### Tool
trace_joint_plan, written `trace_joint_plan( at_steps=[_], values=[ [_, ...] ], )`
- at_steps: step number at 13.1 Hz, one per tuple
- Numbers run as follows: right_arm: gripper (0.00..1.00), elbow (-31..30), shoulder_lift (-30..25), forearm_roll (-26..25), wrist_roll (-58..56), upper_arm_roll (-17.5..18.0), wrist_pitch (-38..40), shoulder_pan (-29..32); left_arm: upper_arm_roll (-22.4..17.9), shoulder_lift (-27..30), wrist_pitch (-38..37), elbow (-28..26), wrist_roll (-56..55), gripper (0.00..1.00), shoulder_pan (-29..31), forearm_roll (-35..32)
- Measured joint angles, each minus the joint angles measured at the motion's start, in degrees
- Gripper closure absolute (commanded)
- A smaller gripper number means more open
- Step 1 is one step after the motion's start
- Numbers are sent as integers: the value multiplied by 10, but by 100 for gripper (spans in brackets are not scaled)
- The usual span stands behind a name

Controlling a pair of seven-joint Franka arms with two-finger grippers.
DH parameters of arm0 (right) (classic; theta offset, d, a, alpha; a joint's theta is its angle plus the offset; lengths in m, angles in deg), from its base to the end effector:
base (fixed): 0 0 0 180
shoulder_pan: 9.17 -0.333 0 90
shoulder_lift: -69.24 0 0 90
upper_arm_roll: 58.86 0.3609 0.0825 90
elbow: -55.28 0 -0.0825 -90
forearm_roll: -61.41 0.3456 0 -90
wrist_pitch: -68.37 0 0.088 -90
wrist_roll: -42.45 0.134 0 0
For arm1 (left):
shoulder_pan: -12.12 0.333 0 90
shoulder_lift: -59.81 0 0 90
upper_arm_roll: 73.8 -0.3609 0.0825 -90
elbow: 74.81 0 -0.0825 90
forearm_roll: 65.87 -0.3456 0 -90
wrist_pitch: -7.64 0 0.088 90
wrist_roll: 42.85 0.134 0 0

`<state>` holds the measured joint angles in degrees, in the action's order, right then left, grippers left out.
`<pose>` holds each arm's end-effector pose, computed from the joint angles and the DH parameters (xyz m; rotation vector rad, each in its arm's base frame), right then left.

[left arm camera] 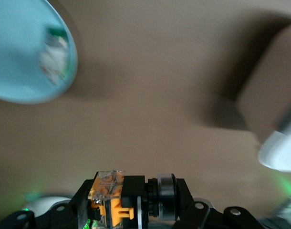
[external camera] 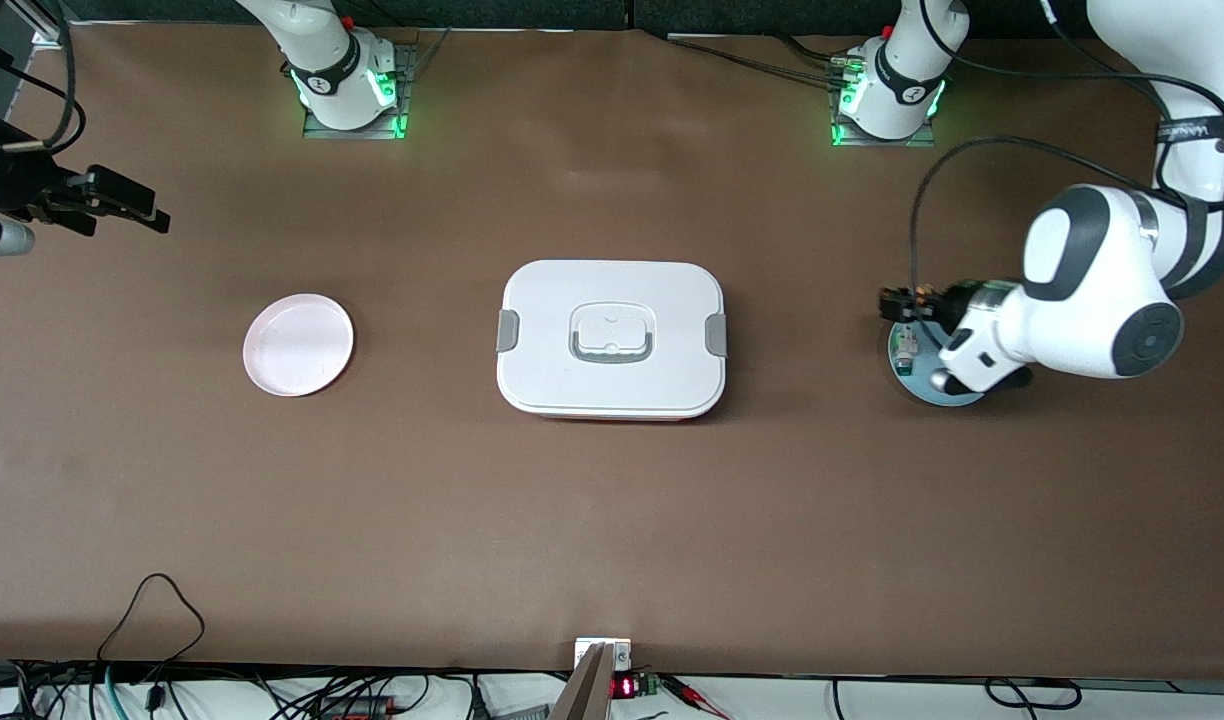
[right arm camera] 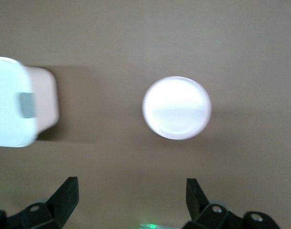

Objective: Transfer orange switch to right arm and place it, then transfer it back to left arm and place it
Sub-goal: 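Carry the switch over the box with the left gripper while the right gripper approaches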

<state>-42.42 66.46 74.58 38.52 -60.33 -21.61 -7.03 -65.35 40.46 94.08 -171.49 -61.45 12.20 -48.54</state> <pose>0.4937 -0.0009 0.6125 -2.9037 0.0061 0.1029 0.5466 -0.1136 0.4182 2.7823 0.3285 -0.8351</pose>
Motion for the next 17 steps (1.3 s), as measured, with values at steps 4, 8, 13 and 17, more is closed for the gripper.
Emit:
trace_joint_plan(
  at_steps=[4,8,13,17],
  values=[
    [0,1,14,186,-12,-1,0,0,62,17,-90,85,-218,89,-2,122],
    [0,1,53,329,-15,-1,0,0,85,30,-97,105,-399,90,-3,311],
    [0,1,100,476,-23,3,-4,-6,126,28,88,110,-580,94,-49,481],
    [0,-3,107,580,-42,7,-40,-44,128,-5,181,110,-620,96,-79,563]
  ],
)
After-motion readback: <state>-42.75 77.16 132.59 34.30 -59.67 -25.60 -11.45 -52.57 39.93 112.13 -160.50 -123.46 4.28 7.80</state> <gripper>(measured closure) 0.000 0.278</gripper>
